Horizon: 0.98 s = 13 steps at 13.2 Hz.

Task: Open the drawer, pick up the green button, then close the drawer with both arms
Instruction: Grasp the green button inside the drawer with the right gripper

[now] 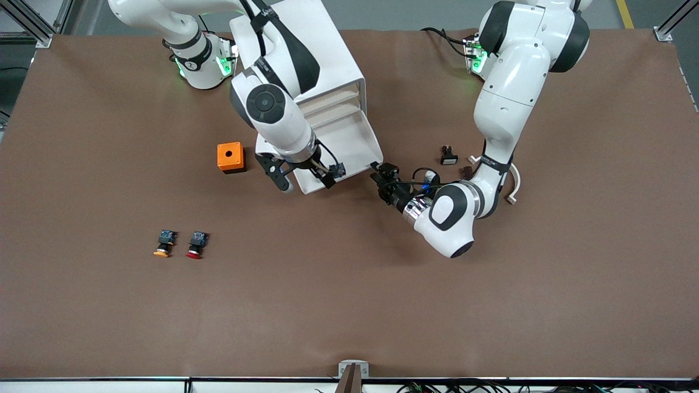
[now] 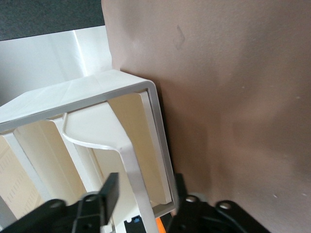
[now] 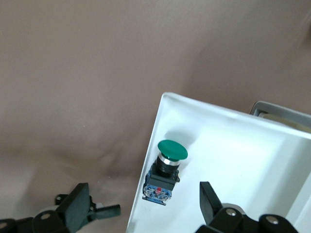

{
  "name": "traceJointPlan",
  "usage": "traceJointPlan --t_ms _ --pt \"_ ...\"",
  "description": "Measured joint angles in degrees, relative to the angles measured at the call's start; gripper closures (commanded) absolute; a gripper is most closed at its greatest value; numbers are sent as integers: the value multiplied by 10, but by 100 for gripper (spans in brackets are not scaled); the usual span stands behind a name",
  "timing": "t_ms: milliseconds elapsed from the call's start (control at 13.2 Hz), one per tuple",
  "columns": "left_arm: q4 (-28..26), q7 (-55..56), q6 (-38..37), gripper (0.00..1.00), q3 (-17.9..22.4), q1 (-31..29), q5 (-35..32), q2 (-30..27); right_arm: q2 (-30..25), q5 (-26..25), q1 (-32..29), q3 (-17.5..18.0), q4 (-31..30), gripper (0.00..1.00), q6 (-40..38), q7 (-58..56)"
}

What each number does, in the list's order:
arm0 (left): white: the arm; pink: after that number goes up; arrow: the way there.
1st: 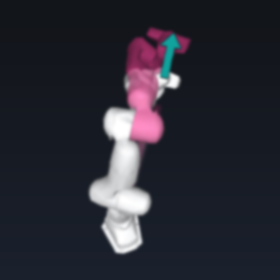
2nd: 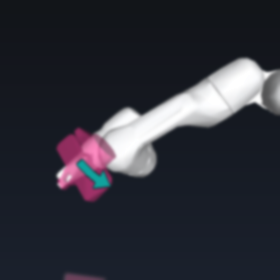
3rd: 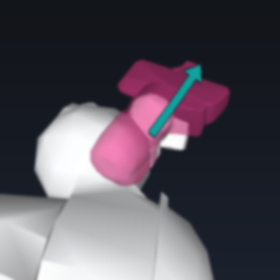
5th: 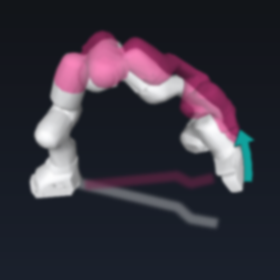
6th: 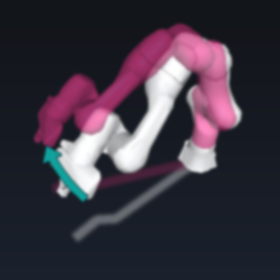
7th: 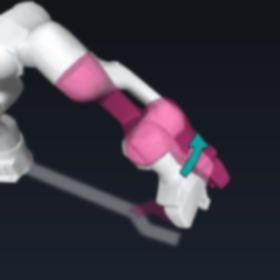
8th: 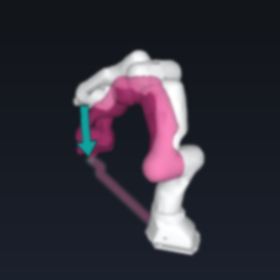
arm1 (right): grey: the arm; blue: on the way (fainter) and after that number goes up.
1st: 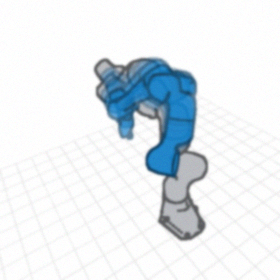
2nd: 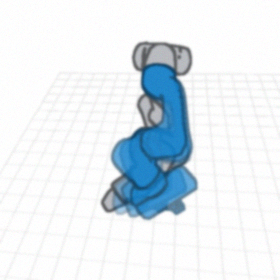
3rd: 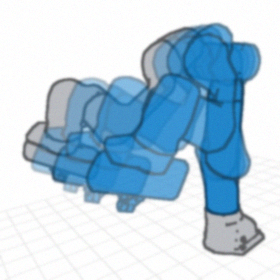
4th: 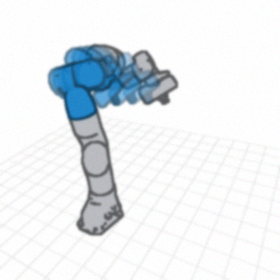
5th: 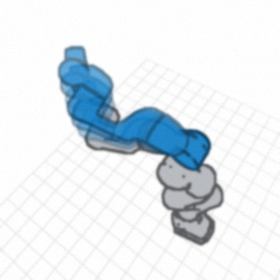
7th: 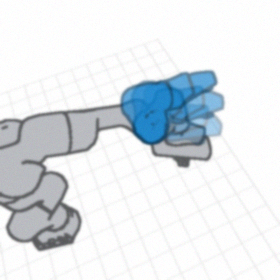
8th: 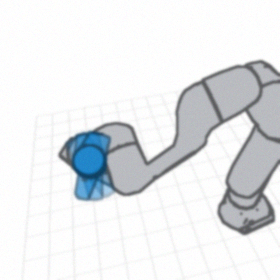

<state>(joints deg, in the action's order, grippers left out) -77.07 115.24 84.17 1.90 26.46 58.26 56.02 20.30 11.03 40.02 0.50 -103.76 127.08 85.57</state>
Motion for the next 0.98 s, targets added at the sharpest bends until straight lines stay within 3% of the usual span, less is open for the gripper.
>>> traceJointPlan --t_ms 226,679,755,981 --pt "14 -3 -6 1 7 -7 -3 -7 5 -17 19 0 -28 0 39 25" --pt "23 -15 -12 1 7 -54 -79 -65 42 -44 37 0 -34 3 80 70" --pt "23 -15 -14 1 7 -66 -93 -77 47 -44 41 0 -35 7 85 77" --pt "36 -19 -29 1 7 -88 -158 -115 52 -44 47 0 -35 34 90 87"
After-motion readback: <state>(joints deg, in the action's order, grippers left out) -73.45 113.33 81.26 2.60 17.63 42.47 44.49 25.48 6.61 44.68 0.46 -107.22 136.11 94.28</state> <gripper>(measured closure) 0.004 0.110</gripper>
